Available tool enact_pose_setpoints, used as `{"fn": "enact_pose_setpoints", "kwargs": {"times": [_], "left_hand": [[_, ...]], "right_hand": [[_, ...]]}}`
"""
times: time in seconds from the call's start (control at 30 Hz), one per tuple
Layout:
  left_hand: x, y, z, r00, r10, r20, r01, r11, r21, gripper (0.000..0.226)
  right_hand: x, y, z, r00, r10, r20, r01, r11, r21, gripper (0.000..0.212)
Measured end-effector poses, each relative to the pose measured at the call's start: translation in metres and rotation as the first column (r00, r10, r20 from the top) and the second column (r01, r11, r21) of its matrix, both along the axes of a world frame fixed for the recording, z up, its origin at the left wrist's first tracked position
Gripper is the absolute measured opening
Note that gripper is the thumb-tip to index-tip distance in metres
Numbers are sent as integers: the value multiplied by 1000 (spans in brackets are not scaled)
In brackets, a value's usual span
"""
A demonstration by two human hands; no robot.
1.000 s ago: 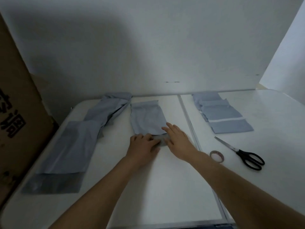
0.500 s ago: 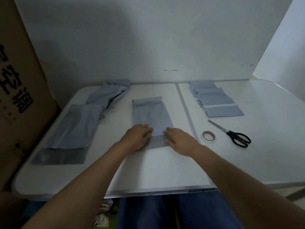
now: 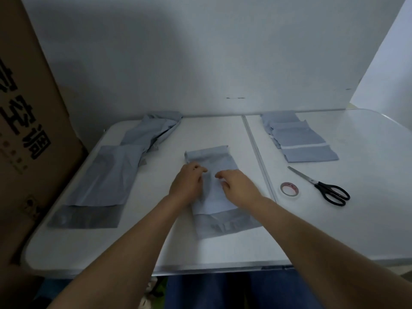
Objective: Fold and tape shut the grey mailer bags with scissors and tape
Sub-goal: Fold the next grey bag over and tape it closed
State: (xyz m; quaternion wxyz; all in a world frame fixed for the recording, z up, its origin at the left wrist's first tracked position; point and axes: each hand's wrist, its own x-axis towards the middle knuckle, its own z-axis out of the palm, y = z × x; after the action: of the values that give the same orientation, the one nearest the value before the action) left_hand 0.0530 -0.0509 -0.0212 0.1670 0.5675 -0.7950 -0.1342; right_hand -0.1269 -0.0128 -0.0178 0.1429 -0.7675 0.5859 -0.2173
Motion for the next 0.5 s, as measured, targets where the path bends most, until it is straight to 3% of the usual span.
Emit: {"fn": "enact_pose_setpoints", "kwargs": {"times": [0.13, 0.23, 0.37, 0.5], "left_hand": [[1, -20, -19, 994, 23, -111, -34, 995, -95, 31], [4, -30, -26, 978, 53, -201, -68, 996, -64, 24], [18, -33, -31, 998, 40, -50, -49, 978, -202, 34], [33, -40, -30, 991, 123, 57, -121, 992, -32, 61]], "right_hand": [[7, -29, -6, 1000, -18, 24, 21, 993, -118, 36], [14, -52, -11, 999, -37, 24, 39, 995, -93, 34], [11, -58, -31, 993, -105, -45, 101, 991, -85, 49], [10, -57, -37, 986, -120, -117, 111, 991, -80, 58]]}}
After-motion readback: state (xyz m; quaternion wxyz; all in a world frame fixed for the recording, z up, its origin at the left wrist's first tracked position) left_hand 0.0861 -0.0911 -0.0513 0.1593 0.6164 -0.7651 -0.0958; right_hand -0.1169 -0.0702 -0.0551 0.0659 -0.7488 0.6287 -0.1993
